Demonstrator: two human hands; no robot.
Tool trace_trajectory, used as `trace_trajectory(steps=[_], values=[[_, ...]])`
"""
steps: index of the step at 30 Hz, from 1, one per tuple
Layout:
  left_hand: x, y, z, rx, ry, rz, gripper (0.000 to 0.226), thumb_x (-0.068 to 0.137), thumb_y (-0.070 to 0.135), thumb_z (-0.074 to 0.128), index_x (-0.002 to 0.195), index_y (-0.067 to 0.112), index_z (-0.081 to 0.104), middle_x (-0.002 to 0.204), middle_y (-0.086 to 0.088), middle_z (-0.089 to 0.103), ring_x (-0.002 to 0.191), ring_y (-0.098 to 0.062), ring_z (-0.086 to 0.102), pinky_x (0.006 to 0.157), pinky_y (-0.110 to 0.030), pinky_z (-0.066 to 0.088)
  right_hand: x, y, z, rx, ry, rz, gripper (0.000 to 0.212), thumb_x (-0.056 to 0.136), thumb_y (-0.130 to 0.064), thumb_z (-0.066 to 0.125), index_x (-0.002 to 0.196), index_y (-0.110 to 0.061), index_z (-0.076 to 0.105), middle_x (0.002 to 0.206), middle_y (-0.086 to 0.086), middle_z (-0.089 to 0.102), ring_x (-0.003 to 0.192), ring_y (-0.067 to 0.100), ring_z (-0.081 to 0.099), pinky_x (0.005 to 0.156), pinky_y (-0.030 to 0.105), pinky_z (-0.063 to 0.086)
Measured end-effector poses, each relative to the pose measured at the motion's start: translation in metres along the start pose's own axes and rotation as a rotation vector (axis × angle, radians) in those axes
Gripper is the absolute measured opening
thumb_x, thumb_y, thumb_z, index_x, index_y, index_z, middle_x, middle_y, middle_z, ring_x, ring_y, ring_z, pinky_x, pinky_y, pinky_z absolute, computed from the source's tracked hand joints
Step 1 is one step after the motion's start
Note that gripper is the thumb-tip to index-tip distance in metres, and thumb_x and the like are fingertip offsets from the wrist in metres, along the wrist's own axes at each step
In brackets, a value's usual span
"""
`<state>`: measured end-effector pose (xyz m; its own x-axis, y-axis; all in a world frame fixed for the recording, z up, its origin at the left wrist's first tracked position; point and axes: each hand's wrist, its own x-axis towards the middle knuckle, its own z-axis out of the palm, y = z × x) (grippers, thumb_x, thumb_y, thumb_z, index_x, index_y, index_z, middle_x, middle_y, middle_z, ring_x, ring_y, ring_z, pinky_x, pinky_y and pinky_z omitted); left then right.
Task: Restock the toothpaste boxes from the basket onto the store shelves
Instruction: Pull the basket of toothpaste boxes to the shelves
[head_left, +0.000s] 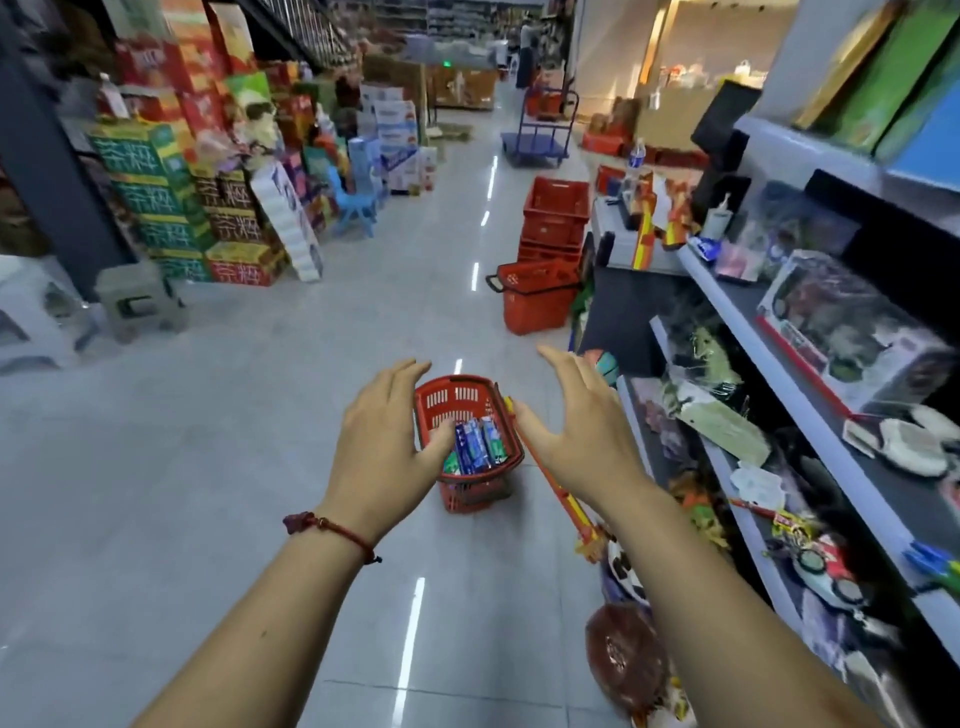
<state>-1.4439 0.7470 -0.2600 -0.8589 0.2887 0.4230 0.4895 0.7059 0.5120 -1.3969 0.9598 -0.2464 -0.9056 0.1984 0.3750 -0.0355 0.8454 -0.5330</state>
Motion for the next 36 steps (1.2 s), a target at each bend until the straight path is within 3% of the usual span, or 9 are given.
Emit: trace_trajectory(steps=[10, 14, 23, 27, 31, 33, 36], values=[[0.152, -0.090, 0.143, -0.071, -0.069, -0.207, 0.062, 0.089, 0.040, 0.067, 0.144, 0.023, 0.044, 0.146, 0.000, 0.051, 0.136, -0.021, 0.046, 0.114, -0.047, 0.039, 0.183, 0.109, 0.119, 0.020, -0.154, 0.075, 0.062, 0.093, -0.041, 0.064, 0.149, -0.026, 0.041, 0.142, -0.005, 0.051, 0.132, 0.016, 0.046, 0.113, 0.040, 0.039], [0.220, -0.128, 0.190, -0.112, -0.114, -0.309, 0.062, 0.087, 0.038, 0.066, 0.143, 0.019, 0.046, 0.142, -0.002, 0.053, 0.130, -0.021, 0.050, 0.111, -0.039, 0.039, 0.256, 0.140, 0.170, 0.031, -0.268, 0.098, 0.063, 0.094, -0.040, 0.065, 0.150, -0.026, 0.039, 0.144, -0.005, 0.049, 0.131, 0.015, 0.045, 0.112, 0.034, 0.037], [0.299, -0.193, 0.296, -0.174, -0.162, -0.658, 0.056, 0.091, 0.026, 0.070, 0.142, 0.017, 0.049, 0.140, -0.003, 0.054, 0.126, -0.021, 0.051, 0.100, -0.024, 0.034, 0.379, 0.229, 0.277, 0.008, -0.527, 0.081, 0.067, 0.094, -0.046, 0.062, 0.153, -0.025, 0.037, 0.149, -0.002, 0.048, 0.136, 0.019, 0.046, 0.115, 0.041, 0.040], [0.305, -0.220, 0.365, -0.230, -0.116, -0.923, 0.055, 0.091, 0.025, 0.070, 0.141, 0.019, 0.049, 0.135, 0.000, 0.054, 0.118, -0.016, 0.054, 0.095, -0.021, 0.034, 0.420, 0.272, 0.346, 0.019, -0.707, 0.023, 0.068, 0.095, -0.049, 0.061, 0.153, -0.024, 0.037, 0.152, 0.000, 0.047, 0.137, 0.021, 0.046, 0.115, 0.041, 0.040], [0.295, -0.243, 0.448, -0.373, -0.014, -1.325, 0.041, 0.092, 0.023, 0.069, 0.130, 0.020, 0.053, 0.111, 0.018, 0.051, 0.095, -0.002, 0.053, 0.081, -0.013, 0.039, 0.439, 0.317, 0.415, 0.050, -0.929, -0.039, 0.068, 0.095, -0.046, 0.064, 0.154, -0.022, 0.037, 0.153, 0.001, 0.047, 0.139, 0.021, 0.044, 0.115, 0.039, 0.038], [0.283, -0.254, 0.496, -0.511, 0.026, -1.548, 0.037, 0.091, 0.027, 0.070, 0.123, 0.019, 0.053, 0.105, 0.017, 0.058, 0.099, -0.008, 0.061, 0.086, -0.022, 0.050, 0.444, 0.342, 0.446, 0.044, -1.034, -0.076, 0.072, 0.095, -0.048, 0.064, 0.156, -0.023, 0.034, 0.156, 0.001, 0.043, 0.142, 0.021, 0.042, 0.116, 0.045, 0.037], [0.266, -0.274, 0.563, -0.639, 0.138, -1.856, 0.026, 0.088, 0.026, 0.072, 0.109, 0.012, 0.065, 0.102, -0.001, 0.069, 0.100, -0.022, 0.065, 0.092, -0.038, 0.052, 0.446, 0.377, 0.489, 0.041, -1.142, -0.137, 0.075, 0.095, -0.051, 0.062, 0.157, -0.024, 0.031, 0.157, 0.002, 0.042, 0.144, 0.021, 0.040, 0.116, 0.048, 0.036]])
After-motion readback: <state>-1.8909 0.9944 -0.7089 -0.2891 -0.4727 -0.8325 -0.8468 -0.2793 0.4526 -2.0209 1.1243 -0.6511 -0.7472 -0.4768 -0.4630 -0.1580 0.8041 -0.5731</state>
